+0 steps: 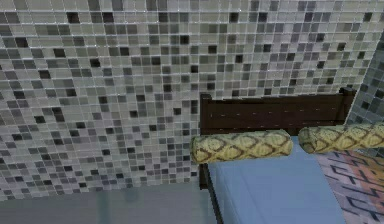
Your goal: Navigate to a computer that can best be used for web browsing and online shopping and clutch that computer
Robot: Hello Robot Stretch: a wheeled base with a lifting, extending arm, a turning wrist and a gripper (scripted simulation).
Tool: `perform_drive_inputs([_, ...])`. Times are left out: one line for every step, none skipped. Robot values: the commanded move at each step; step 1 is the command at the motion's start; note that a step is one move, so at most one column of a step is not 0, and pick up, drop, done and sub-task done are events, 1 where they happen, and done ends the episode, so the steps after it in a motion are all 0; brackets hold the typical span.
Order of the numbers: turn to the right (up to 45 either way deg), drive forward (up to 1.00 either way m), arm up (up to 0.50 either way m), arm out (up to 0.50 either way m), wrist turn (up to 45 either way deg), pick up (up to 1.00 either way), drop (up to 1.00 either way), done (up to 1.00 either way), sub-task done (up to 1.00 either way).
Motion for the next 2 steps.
perform_drive_inputs([0.0, 0.00, 0.10, 0.00, 0.0, 0.00, 0.00, 0.00, 0.00])
perform_drive_inputs([0.0, 0.00, 0.00, 0.00, 0.0, 0.00, 0.00, 1.00, 0.00])
